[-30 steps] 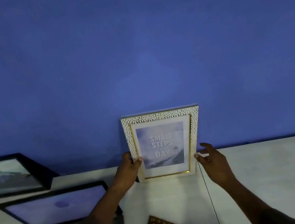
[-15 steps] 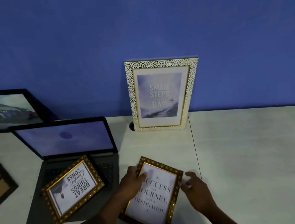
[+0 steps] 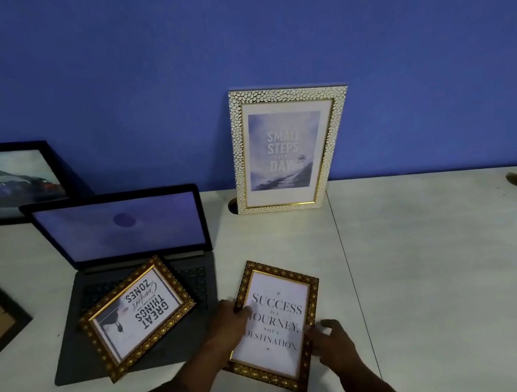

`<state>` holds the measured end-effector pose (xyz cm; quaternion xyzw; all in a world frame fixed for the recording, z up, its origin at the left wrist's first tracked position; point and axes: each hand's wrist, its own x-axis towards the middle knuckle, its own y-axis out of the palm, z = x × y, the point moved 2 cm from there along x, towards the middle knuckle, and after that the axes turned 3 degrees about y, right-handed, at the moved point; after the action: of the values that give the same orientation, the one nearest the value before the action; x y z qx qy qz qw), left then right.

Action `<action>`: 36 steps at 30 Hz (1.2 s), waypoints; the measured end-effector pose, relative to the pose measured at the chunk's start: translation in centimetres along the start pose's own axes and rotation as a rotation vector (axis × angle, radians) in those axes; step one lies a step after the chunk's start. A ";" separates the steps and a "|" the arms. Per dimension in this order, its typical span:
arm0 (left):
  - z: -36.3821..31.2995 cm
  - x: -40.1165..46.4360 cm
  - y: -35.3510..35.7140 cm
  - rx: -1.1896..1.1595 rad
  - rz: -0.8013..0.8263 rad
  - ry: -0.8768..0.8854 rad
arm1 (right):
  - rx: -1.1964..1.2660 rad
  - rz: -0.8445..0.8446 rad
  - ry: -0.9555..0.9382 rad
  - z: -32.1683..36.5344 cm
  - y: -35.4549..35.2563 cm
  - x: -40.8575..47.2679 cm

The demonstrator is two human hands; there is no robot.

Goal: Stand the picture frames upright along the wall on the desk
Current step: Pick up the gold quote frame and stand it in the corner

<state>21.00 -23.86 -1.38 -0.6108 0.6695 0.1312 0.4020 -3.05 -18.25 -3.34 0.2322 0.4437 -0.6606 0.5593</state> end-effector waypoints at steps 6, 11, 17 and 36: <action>0.7 -1.4 -3.1 0.011 0.123 0.011 | -0.057 0.016 -0.053 -0.1 1.0 -0.2; 2.2 -1.9 -5.8 0.034 0.087 0.043 | -0.103 -0.017 -0.168 1.9 0.9 -2.4; 2.6 -3.3 -8.8 -0.045 0.009 0.136 | -0.144 -0.073 -0.326 5.5 2.2 -7.0; 12.1 -17.5 -16.6 -0.396 -0.372 0.205 | -0.379 0.120 -0.723 7.0 11.8 -16.8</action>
<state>39.72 -7.01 8.34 -0.7997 0.5444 0.1209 0.2224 13.94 -14.96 9.82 -0.0965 0.3183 -0.5725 0.7494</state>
